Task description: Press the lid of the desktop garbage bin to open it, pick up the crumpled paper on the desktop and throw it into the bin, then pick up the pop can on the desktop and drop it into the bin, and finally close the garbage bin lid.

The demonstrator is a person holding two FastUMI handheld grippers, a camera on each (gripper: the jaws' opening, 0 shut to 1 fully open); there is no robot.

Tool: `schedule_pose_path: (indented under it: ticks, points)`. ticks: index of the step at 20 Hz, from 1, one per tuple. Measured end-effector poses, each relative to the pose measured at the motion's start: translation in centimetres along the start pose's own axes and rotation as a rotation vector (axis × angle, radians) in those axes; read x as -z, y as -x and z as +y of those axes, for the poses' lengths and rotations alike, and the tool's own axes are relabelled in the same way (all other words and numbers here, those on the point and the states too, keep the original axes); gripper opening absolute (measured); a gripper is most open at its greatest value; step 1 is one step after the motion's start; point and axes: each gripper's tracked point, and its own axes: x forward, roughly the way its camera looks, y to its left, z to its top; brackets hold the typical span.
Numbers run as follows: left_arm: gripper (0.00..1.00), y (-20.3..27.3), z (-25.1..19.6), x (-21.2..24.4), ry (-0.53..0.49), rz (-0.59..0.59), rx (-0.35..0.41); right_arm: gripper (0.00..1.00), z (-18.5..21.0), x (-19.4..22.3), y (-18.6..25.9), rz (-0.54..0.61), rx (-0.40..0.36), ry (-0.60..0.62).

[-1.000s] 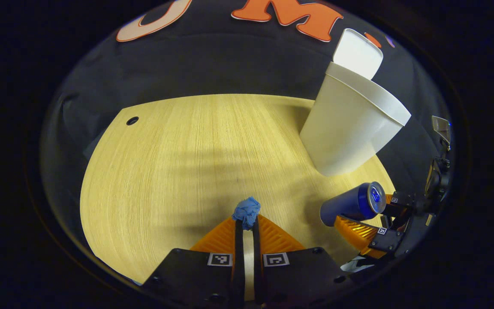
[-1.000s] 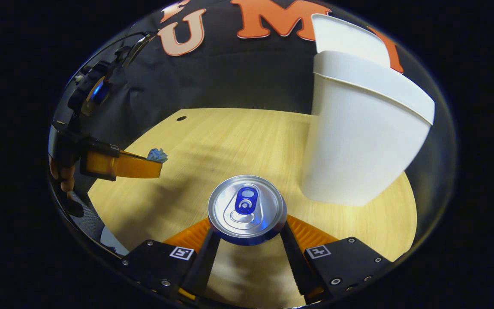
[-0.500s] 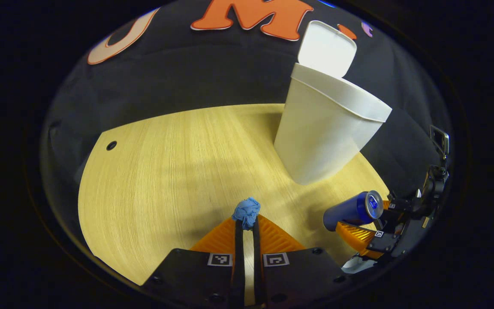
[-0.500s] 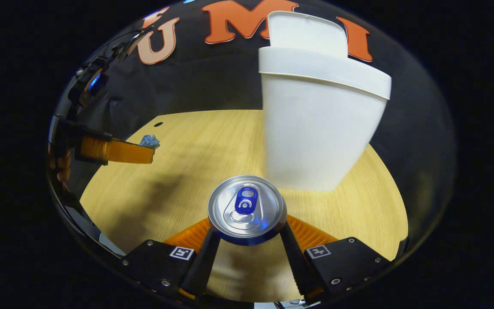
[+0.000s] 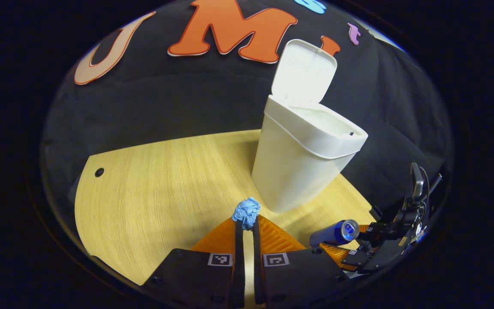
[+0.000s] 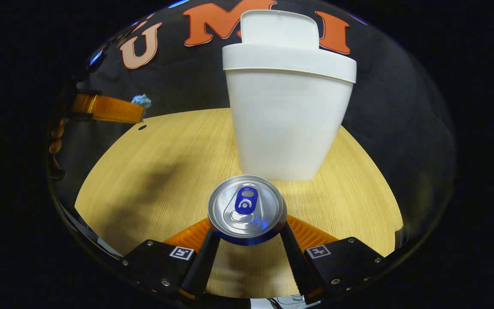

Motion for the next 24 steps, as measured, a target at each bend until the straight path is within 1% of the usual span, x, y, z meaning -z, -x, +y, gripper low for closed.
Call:
schedule_pose_path:
  ticks: [1,4,5,7,8,16,17,19,20,21,24]
  points:
    - [0.12,0.0,-0.3,-0.9,-0.012,-0.018,0.004,0.8,0.0,0.1,0.2,-0.002,0.002,-0.003]
    - [0.12,0.3,-1.7,-3.7,-0.029,-0.075,0.034,0.8,-0.4,0.1,0.3,-0.008,0.004,-0.013]
    - [0.12,0.3,-2.2,-4.6,-0.038,-0.094,0.04,0.75,-0.6,0.2,0.3,-0.008,0.006,-0.018]
    - [0.12,0.2,-3.0,-6.4,-0.052,-0.127,0.06,0.75,-1.2,0.5,0.6,-0.008,0.015,-0.024]
    - [0.12,0.2,-3.4,-7.0,-0.056,-0.141,0.072,0.8,-1.4,0.6,0.7,-0.005,0.016,-0.028]
    - [0.12,-1.1,-6.3,-11.8,-0.107,-0.27,0.119,0.8,-2.9,0.6,1.2,-0.01,0.035,-0.041]
    - [0.12,-1.4,-6.5,-12.2,-0.113,-0.283,0.121,0.75,-3.1,0.7,1.3,-0.009,0.038,-0.044]
    - [0.12,-2.0,-6.9,-12.8,-0.126,-0.293,0.126,0.75,-3.6,0.7,1.4,-0.009,0.042,-0.051]
    - [0.12,-2.2,-7.0,-13.2,-0.13,-0.298,0.13,0.8,-3.8,0.7,1.5,-0.008,0.046,-0.055]
    - [0.12,-2.4,-7.2,-13.5,-0.133,-0.306,0.134,0.75,-4.0,0.9,1.6,-0.007,0.049,-0.06]
    - [0.12,-3.0,-8.1,-14.3,-0.139,-0.319,0.146,0.75,-5.0,1.0,1.8,-0.007,0.06,-0.073]
